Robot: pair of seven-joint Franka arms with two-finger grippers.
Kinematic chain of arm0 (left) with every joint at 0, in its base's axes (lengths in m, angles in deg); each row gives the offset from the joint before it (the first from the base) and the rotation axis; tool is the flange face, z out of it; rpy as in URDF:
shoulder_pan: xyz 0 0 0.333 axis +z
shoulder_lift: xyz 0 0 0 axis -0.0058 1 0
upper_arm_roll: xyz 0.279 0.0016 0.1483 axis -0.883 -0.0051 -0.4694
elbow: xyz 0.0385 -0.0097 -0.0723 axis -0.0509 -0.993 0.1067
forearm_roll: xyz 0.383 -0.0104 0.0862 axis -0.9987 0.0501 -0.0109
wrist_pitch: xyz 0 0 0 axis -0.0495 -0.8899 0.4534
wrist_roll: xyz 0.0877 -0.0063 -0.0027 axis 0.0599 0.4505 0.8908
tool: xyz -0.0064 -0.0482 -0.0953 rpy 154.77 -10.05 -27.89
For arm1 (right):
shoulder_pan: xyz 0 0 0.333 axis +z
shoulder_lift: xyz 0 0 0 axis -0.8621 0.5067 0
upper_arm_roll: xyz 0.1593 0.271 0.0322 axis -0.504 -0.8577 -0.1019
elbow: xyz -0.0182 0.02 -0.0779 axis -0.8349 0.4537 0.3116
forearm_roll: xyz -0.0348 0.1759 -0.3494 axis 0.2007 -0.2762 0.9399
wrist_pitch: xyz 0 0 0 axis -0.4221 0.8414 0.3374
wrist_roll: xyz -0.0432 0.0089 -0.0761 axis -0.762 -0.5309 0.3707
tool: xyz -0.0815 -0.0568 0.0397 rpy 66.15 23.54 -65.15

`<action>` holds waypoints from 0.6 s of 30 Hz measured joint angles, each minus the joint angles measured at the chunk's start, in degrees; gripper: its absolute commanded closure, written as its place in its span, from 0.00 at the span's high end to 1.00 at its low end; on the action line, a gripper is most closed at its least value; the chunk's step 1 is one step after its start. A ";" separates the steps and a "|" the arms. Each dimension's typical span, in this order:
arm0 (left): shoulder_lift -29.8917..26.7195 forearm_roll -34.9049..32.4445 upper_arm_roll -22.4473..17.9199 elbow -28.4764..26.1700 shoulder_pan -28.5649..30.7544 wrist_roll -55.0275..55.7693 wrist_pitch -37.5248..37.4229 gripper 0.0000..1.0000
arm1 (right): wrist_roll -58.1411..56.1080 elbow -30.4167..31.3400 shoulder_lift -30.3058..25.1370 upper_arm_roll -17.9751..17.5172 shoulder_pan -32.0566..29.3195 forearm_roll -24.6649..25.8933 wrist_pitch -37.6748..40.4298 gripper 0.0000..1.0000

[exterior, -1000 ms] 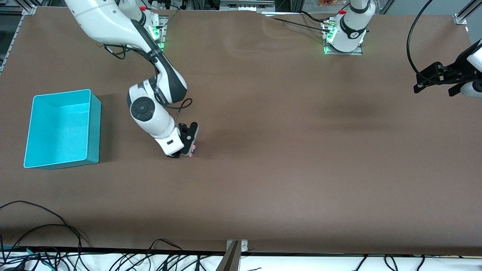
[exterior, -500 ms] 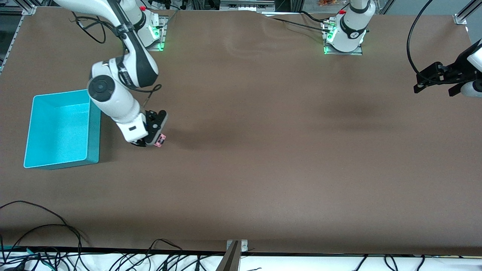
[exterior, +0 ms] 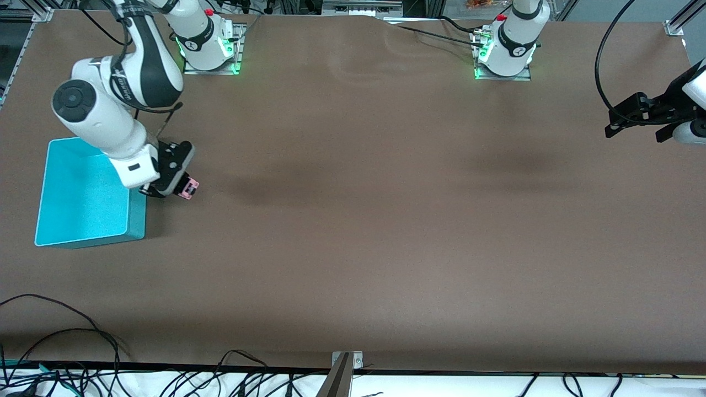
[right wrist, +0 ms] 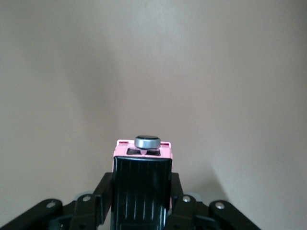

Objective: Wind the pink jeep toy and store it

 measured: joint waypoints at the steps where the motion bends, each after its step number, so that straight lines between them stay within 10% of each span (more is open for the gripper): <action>1: 0.12 0.00 0.00 0.00 0.00 0.00 0.00 1.00 | -1.02 0.75 -0.55 0.43 -0.46 0.00 0.00 0.38; 18: 0.54 0.00 0.01 0.05 0.00 0.00 0.19 1.00 | -30.75 4.99 -1.88 13.68 -2.23 -1.60 -0.01 0.39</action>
